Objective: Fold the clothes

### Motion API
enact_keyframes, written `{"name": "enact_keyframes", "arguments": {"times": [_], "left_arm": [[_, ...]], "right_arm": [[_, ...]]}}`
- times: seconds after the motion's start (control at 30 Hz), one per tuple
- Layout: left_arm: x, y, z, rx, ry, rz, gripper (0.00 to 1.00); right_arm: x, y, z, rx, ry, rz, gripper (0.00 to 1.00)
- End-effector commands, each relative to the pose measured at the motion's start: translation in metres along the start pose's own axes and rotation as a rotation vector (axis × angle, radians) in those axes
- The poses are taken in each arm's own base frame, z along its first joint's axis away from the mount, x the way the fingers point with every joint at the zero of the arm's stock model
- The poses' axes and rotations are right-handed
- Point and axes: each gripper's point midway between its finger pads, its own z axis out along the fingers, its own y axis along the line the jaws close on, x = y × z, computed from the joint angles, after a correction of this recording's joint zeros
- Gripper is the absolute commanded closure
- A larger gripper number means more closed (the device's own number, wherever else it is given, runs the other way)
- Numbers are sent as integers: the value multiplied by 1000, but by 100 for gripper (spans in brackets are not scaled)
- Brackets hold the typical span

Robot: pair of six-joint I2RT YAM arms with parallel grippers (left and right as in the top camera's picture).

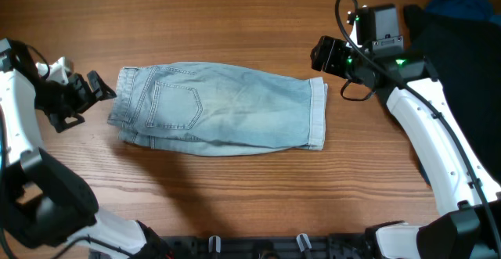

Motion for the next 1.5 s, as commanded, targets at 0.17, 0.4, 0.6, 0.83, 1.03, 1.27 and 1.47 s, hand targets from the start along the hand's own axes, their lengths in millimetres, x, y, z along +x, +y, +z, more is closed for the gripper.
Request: {"name": "enact_keyframes", "arguments": {"times": [0.17, 0.4, 0.6, 0.83, 1.03, 1.27, 1.47], "left_arm": [[-3, 3, 44, 144, 125, -7, 0], [-22, 6, 53, 145, 58, 70, 0], [-18, 10, 69, 153, 110, 37, 0], [-17, 2, 72, 215, 122, 25, 0], [-16, -8, 71, 262, 126, 23, 0], [-16, -13, 70, 291, 124, 20, 20], [-11, -12, 69, 286, 146, 11, 19]], "right_arm": [[-4, 8, -9, -43, -13, 48, 12], [-5, 10, -9, -55, -16, 47, 13], [-8, 12, -9, -62, -25, 75, 18], [-5, 17, -9, -88, -10, 90, 20], [-3, 20, -10, -108, 1, 90, 19], [-3, 20, -10, -108, 1, 90, 20], [-3, 20, -10, -107, 1, 90, 19]]}}
